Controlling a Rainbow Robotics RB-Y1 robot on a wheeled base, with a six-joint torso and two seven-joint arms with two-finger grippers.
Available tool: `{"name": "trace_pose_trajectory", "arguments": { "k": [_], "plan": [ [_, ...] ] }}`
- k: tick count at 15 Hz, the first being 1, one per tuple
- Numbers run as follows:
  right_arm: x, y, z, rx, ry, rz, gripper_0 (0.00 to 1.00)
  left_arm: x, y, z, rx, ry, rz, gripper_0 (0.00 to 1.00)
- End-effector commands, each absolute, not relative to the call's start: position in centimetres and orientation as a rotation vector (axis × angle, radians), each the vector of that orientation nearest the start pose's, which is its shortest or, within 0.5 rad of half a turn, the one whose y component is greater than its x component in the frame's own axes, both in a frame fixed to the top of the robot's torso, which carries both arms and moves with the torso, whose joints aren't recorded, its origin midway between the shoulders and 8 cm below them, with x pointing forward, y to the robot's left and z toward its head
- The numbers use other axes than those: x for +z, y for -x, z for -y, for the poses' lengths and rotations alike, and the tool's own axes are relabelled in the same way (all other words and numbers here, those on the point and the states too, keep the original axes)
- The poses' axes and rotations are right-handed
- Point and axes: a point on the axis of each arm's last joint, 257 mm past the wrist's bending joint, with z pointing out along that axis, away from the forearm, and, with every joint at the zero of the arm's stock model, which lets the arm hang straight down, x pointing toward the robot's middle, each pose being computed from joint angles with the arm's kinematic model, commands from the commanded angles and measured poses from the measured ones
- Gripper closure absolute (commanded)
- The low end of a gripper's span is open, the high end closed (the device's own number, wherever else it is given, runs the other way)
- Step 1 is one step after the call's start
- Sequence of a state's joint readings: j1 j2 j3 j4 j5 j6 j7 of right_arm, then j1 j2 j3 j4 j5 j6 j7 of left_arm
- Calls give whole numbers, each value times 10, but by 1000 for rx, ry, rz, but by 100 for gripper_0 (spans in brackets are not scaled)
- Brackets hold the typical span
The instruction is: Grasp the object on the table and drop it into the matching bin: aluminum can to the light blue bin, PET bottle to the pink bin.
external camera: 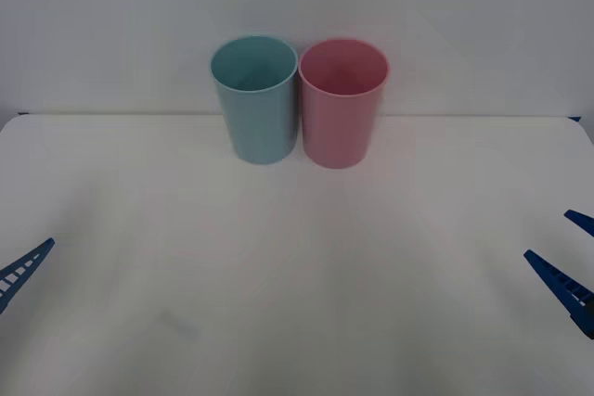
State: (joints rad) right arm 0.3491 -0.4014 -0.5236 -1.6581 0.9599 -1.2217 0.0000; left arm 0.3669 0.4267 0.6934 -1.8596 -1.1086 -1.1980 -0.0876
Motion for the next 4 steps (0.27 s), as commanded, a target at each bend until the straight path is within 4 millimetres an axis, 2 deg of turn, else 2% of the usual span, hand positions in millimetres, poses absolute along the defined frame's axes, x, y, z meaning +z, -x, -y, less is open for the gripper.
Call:
{"name": "trace_pose_trajectory", "arguments": {
  "k": [1, 4],
  "plan": [
    [-169, -342, 330, 567, 465, -1441, 0, -121, -340, -360, -183, -728, -1413, 0],
    [-169, -342, 330, 567, 465, -1441, 0, -121, -340, -360, -183, -728, -1413, 0]
  ]
}}
